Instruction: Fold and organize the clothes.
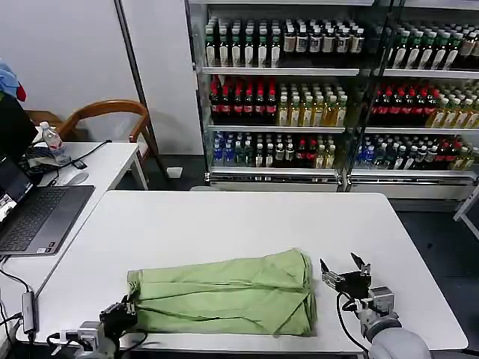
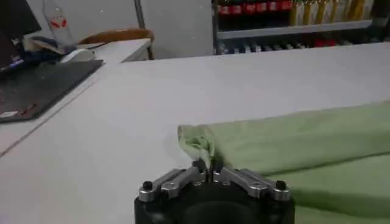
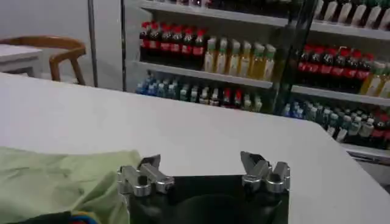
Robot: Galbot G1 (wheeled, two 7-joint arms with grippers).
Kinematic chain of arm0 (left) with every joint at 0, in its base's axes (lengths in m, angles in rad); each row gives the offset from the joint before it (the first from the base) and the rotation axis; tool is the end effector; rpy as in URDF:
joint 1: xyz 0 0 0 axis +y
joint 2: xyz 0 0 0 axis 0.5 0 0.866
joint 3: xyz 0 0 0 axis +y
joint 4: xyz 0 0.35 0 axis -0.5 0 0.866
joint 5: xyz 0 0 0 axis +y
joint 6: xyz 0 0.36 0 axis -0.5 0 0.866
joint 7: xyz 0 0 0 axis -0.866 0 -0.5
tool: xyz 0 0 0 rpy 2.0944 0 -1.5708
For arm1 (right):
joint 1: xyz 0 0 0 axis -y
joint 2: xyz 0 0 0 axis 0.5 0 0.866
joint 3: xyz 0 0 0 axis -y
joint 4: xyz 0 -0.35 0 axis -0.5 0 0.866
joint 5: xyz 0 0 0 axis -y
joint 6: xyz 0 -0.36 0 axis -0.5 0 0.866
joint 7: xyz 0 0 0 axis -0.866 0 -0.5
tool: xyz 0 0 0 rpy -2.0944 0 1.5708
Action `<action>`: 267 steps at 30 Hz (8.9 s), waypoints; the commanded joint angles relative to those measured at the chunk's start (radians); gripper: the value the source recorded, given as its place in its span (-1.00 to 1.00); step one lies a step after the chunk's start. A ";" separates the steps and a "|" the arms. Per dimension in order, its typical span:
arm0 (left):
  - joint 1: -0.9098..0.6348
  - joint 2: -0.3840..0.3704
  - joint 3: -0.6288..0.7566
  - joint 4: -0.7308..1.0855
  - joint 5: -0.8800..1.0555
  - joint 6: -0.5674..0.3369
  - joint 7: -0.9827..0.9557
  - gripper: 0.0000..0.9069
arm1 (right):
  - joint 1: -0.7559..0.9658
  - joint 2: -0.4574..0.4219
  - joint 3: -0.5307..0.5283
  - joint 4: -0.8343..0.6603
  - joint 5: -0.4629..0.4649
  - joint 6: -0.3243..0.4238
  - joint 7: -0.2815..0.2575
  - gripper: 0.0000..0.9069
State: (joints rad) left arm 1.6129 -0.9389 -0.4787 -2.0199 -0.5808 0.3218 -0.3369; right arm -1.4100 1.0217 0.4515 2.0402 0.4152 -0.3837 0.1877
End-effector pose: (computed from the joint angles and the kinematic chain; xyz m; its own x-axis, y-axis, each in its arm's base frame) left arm 0.1851 0.1027 -0.3129 -0.8640 -0.0545 0.5006 -0.0061 0.9952 0.0977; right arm 0.2384 -0.0780 -0.2742 -0.9372 -0.0657 0.3426 -0.1166 0.9846 -0.1303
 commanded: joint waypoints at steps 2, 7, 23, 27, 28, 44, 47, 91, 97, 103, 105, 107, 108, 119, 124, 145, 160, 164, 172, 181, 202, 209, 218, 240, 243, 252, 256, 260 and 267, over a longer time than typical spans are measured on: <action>-0.005 0.017 -0.302 -0.004 0.009 0.111 0.159 -0.93 | 0.001 0.002 0.004 -0.003 -0.019 0.012 0.002 1.00; 0.008 0.016 -0.423 0.011 0.025 0.144 0.186 -0.93 | 0.017 0.009 -0.010 -0.013 -0.052 0.020 0.001 1.00; 0.021 -0.044 -0.367 -0.271 -0.051 0.184 0.144 -0.93 | 0.015 0.003 -0.013 -0.013 -0.069 0.017 0.002 1.00; -0.005 -0.058 -0.198 -0.305 -0.053 0.103 0.139 -0.93 | 0.007 0.000 0.002 0.002 -0.078 0.012 0.004 1.00; -0.017 -0.060 -0.167 -0.304 -0.048 0.095 0.140 -0.93 | 0.007 0.000 0.007 0.011 -0.077 0.008 0.005 1.00; -0.180 -0.192 0.275 -0.185 0.094 0.056 0.123 -0.91 | -0.052 -0.005 0.095 0.066 -0.093 -0.011 0.009 1.00; -0.203 -0.196 0.291 -0.165 0.075 0.057 0.123 -0.93 | -0.057 -0.006 0.101 0.068 -0.094 -0.011 0.009 1.00; -0.214 -0.070 0.059 -0.184 -0.160 -0.163 0.278 1.00 | -0.032 -0.007 0.080 0.058 -0.094 -0.007 0.004 1.00; -0.091 -0.059 -0.012 -0.103 -0.049 -0.226 0.233 1.00 | -0.027 -0.016 0.083 0.062 -0.089 0.004 0.002 1.00; -0.055 -0.098 0.035 -0.031 -0.016 -0.100 0.078 1.00 | -0.021 -0.008 0.067 0.055 -0.091 0.015 0.001 1.00; -0.056 -0.105 0.045 -0.016 -0.028 -0.075 0.041 1.00 | -0.025 -0.005 0.068 0.058 -0.093 0.020 0.001 1.00; -0.059 -0.113 0.053 -0.015 -0.026 -0.050 0.025 1.00 | -0.028 -0.002 0.069 0.058 -0.098 0.024 0.001 1.00; -0.063 -0.116 0.056 -0.016 -0.025 -0.035 0.019 1.00 | -0.030 -0.003 0.070 0.060 -0.097 0.025 0.001 1.00; -0.091 -0.120 0.074 0.002 -0.007 0.004 0.003 1.00 | -0.037 -0.013 0.076 0.068 -0.097 0.026 0.001 1.00; -0.095 -0.132 0.079 0.014 -0.005 -0.025 0.001 1.00 | -0.030 -0.015 0.070 0.063 -0.097 0.027 0.001 1.00; -0.097 -0.147 0.142 0.053 -0.004 -0.067 0.027 -0.91 | -0.014 -0.013 0.052 0.042 -0.097 0.027 0.001 1.00; -0.104 -0.136 0.127 0.055 -0.030 -0.105 0.109 -0.91 | -0.009 -0.015 0.042 0.039 -0.099 0.025 0.002 1.00; -0.123 -0.121 0.085 0.021 0.006 -0.066 0.121 -0.91 | -0.010 -0.020 0.041 0.044 -0.100 0.023 0.002 1.00; -0.152 -0.051 -0.148 -0.137 -0.127 0.016 0.188 -0.91 | -0.003 -0.030 0.041 0.042 -0.097 0.026 0.001 1.00; -0.093 0.030 -0.426 -0.094 -0.243 0.133 0.206 -0.91 | 0.006 -0.035 0.042 0.042 -0.093 0.032 -0.001 1.00; -0.011 -0.215 0.365 -0.363 0.256 0.144 0.102 -0.91 | -0.052 -0.023 0.055 0.046 -0.126 0.043 -0.003 1.00; -0.169 -0.264 0.504 -0.220 0.345 0.087 0.175 -0.91 | -0.064 -0.019 0.068 0.060 -0.134 0.030 0.001 1.00; -0.386 -0.253 0.463 -0.139 0.266 0.118 0.173 -0.89 | -0.052 -0.018 0.084 0.070 -0.136 0.009 0.003 1.00; -0.480 -0.410 0.538 0.008 -0.128 0.055 0.071 1.00 | -0.022 -0.036 0.128 0.069 -0.120 0.000 -0.009 1.00; -0.480 -0.450 0.553 0.067 -0.102 0.027 0.091 1.00 | -0.012 -0.031 0.123 0.062 -0.127 0.013 -0.037 1.00; -0.505 -0.412 0.430 0.017 -0.031 -0.017 0.182 1.00 | 0.018 -0.027 0.126 0.045 -0.150 0.039 -0.061 1.00; -0.495 -0.282 0.277 0.006 0.139 -0.115 0.274 1.00 | 0.035 -0.006 0.103 0.040 -0.167 0.045 -0.045 1.00; -0.425 -0.185 0.086 0.003 0.198 -0.186 0.338 1.00 | 0.043 0.009 0.075 0.046 -0.173 0.073 -0.024 1.00; -0.298 -0.122 -0.201 0.067 0.252 -0.305 0.430 1.00 | 0.046 0.026 0.018 0.029 -0.166 0.100 -0.034 1.00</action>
State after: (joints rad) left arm 1.1780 -1.2031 -0.2599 -2.0000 -0.4701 0.1925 -0.0576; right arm -1.3781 1.0257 0.5274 2.0829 0.2537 -0.3193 0.1539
